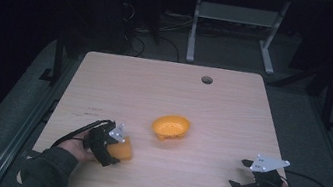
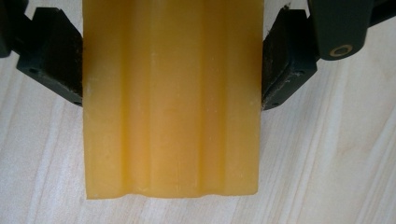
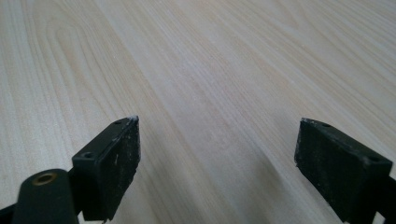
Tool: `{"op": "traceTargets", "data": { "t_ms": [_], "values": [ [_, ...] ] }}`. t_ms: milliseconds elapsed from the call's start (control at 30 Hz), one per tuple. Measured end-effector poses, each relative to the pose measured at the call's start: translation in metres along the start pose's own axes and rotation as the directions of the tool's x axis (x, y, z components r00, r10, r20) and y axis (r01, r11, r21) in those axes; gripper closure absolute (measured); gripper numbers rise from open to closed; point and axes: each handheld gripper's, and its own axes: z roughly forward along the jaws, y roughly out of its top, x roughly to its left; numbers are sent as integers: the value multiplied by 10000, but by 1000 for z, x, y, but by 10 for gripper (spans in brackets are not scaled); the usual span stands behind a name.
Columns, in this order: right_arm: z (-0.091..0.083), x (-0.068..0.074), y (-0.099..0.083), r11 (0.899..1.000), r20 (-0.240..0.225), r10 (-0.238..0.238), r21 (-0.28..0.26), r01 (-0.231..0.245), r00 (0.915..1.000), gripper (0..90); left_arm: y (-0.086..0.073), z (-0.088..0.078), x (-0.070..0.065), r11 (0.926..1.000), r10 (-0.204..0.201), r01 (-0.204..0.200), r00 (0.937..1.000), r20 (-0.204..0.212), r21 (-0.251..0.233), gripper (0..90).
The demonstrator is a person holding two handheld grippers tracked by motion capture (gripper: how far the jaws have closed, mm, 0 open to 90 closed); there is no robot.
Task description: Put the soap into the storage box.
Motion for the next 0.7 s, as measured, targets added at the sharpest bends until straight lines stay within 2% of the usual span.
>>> {"op": "traceTargets", "data": {
  "t_ms": [467,700],
  "values": [
    [-1,-1,-1,10000,43,3,-38,-3,10000,137,1,1,5,10000,-71,70,9991,417,34,202],
    [-2,-1,-1,10000,61,45,-62,-45,10000,137,3,0,3,10000,-77,75,9988,485,38,209]
  ]
}}
